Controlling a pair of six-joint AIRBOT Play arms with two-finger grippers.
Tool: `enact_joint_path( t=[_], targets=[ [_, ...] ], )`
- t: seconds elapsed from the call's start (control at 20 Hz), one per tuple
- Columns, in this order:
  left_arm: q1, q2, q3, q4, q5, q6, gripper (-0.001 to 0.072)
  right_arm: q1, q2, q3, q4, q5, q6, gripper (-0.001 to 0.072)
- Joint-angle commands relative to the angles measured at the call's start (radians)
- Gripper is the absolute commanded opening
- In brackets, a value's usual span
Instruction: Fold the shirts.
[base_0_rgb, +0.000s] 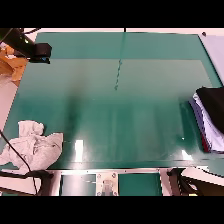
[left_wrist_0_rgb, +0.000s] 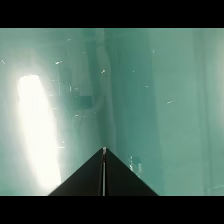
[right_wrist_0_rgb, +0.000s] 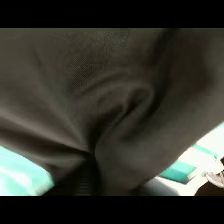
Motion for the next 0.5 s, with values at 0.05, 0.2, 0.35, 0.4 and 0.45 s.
enact_joint_path(
  t=[0.05,0.2,0.35,0.4,0.45],
  targets=[
    [0.001,0.000,0.000,-0.005,0.002,0.001,0.0027,0.000,-0.022,-0.140,-0.029,-0.027,0.000,0.0619],
    [0.001,0.000,0.000,-0.006,0.017,0.001,0.0027,0.002,-0.032,-0.083,0.009,0.043,0.000,0.0619],
    [0.001,0.003,0.000,-0.017,0.032,0.000,0.0026,0.041,-0.031,0.028,0.211,0.063,0.002,0.0008],
    [0.001,0.004,0.000,-0.037,0.023,0.000,0.0027,0.078,-0.031,0.066,0.266,0.048,0.003,0.0018],
    [0.000,0.006,0.000,-0.067,0.011,-0.002,0.0027,0.132,-0.027,0.099,0.296,0.016,0.003,0.0018]
  ],
)
